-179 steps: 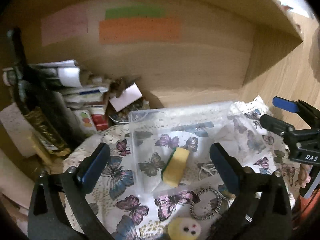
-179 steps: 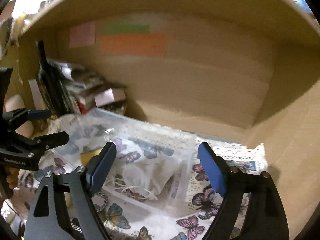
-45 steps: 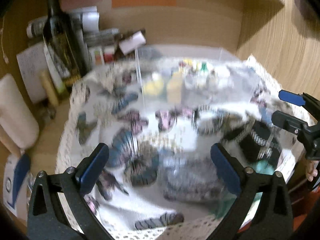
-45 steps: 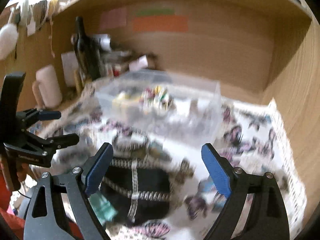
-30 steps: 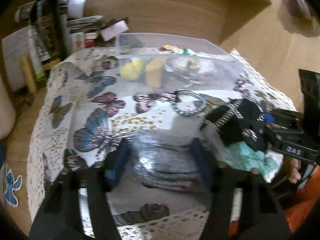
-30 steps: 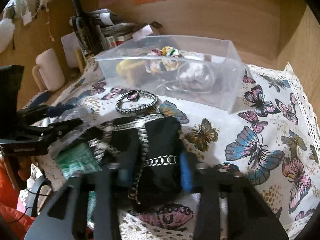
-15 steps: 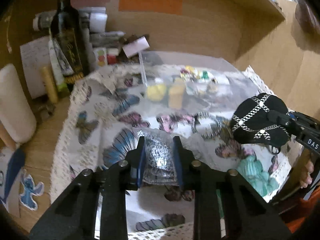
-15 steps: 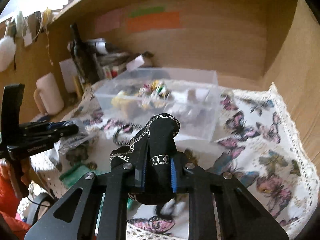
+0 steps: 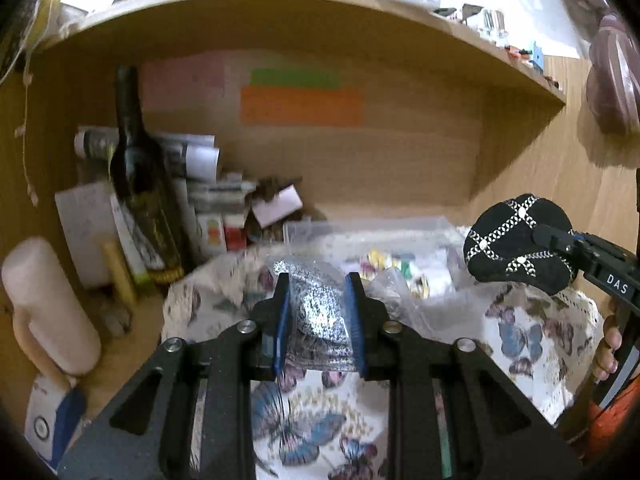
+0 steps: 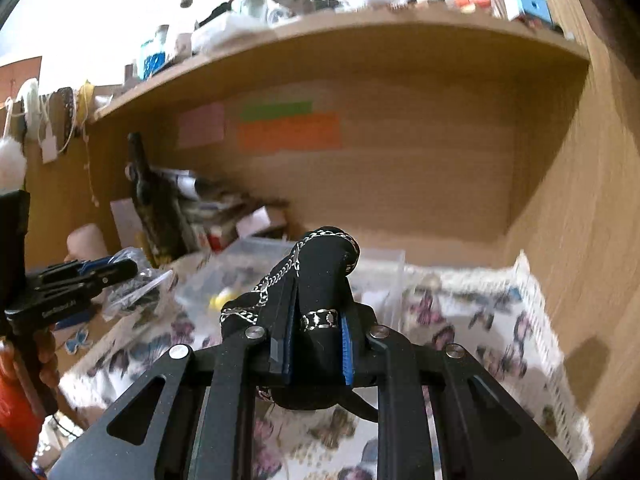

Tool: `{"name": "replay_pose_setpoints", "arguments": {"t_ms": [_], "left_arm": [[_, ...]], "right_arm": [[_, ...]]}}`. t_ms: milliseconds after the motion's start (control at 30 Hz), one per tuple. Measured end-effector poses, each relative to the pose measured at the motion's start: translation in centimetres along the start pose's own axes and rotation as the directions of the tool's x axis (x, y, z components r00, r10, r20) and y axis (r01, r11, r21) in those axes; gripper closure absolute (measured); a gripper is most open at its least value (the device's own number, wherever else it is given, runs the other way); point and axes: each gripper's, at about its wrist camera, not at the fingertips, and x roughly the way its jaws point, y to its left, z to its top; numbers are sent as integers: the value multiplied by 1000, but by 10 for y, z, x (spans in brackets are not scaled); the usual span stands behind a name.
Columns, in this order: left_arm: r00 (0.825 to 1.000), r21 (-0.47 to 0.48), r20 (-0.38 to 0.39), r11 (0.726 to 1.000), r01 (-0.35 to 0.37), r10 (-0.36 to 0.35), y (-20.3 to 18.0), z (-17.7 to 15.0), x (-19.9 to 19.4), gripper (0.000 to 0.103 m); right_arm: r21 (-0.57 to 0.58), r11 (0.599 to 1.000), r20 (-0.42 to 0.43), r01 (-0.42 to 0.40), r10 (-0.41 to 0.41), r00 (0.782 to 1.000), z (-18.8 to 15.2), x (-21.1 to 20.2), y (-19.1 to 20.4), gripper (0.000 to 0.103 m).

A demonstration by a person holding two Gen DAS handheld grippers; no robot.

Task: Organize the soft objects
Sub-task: 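Carry both pouches over the clear box and open both tools to release them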

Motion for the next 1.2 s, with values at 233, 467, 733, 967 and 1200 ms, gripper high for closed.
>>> {"name": "replay_pose_setpoints", "arguments": {"t_ms": [233,467,733,967,1200], "left_arm": [[1000,29,18,1000,0,0,-6,33,20,77],[998,-6,-43,999,36,-36,1,51,70,77],[982,3,-183,999,45,-44,0,35,140,77],[964,45,-262,998,55,-41,-11,20,175,77],[953,40,-302,998,50,-36,-12,15,184,65]], "right_arm": [[-27,999,57,20,-18,998,30,19,-2,87],[-45,999,-3,29,-29,1000,43,60,-8,87],[-50,998,-141,48,-55,988,30,116,-18,87],[-61,997,-266,52,-67,962,8,155,-23,87],[-108,991,-313,83,-113,943,-2,165,-24,71]]}}
